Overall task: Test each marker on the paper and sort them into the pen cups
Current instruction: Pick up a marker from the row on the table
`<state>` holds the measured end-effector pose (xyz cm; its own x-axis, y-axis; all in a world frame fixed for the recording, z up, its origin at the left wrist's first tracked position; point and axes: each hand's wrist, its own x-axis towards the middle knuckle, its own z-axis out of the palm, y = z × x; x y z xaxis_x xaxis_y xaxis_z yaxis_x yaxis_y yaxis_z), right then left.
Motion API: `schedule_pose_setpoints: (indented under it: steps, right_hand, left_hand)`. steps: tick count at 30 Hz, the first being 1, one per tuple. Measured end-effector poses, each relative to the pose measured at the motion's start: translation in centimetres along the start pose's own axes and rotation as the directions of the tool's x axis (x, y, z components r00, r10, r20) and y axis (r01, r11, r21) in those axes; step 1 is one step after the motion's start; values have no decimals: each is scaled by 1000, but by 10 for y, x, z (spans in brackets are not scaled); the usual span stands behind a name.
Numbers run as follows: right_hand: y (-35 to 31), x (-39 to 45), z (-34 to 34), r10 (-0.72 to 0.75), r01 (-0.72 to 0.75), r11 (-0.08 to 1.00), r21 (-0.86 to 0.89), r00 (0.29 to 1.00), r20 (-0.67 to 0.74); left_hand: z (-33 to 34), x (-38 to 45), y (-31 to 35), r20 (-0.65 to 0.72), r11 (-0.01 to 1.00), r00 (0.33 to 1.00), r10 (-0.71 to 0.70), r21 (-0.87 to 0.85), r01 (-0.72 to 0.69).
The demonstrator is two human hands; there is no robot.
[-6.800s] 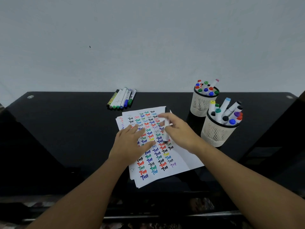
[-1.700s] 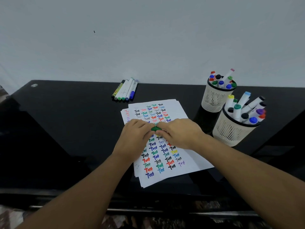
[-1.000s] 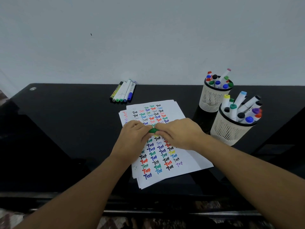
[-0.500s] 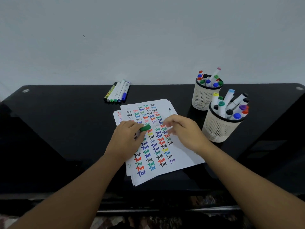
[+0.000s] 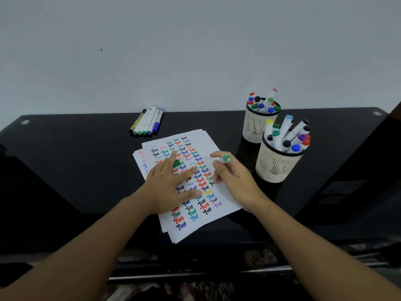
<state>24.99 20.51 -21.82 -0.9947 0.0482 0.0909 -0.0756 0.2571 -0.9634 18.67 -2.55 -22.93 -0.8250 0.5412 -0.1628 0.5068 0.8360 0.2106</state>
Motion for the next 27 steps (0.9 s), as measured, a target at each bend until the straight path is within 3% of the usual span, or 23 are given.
schedule_pose_setpoints:
  steps: [5,9,15,27]
  right_hand:
    - [-1,-3,5,-1,0,1000,-24,998,-69]
    - [5,-19,-4,-32,22,997,-73,989,-143]
    - [11,-35,-14,66,-78,991,-112,992,-105]
    - [17,-32,-11,61,-68,973,-219,997,-39]
  left_hand:
    - [7,-13,8,-109,999,993,-54,-10,53]
    - [8,-12,8,-116,995,989,-86,-52,81]
    - [8,-11,6,-107,994,990,-94,-68,87]
    - [8,-12,8,-126,993,987,-102,-67,94]
